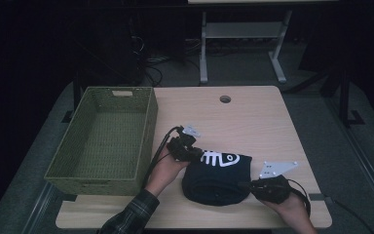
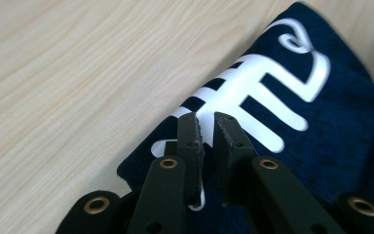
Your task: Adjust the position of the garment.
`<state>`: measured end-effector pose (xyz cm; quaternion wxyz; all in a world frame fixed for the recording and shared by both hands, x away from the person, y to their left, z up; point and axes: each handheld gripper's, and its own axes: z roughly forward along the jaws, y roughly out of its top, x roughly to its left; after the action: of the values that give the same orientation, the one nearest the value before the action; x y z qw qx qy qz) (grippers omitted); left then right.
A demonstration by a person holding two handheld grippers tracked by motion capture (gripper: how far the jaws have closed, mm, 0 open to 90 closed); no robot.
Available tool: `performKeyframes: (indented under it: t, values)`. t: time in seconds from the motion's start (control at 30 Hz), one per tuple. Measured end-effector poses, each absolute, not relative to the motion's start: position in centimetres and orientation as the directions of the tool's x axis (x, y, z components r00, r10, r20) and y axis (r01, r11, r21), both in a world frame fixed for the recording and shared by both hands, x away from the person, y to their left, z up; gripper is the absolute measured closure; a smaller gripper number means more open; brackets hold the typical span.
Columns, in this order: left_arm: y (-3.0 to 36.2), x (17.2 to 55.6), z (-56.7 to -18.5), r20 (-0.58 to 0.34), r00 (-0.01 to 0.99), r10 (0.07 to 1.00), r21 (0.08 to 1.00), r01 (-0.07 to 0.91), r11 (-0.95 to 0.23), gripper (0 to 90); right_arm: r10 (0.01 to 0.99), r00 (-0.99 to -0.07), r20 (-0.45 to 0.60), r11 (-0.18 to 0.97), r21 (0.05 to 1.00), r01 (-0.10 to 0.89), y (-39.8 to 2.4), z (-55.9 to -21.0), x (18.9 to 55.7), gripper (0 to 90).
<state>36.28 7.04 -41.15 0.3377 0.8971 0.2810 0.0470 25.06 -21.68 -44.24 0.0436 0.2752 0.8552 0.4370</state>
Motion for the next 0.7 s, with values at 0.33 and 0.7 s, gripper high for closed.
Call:
performKeyframes:
  t: [0.33,0.7]
  values:
    - [4.7,38.5,-44.2,-0.112,0.844,0.524,0.564,0.488,-0.666,89.3,0.493,-0.848,0.193,0.497,0.738,0.457,-20.4,-46.2,24.8,89.8]
    - [2.8,39.5,-44.4,-0.091,0.87,0.485,0.567,0.445,-0.693,89.7,0.475,-0.865,0.162,0.531,0.731,0.428,-18.7,-46.4,24.3,90.0]
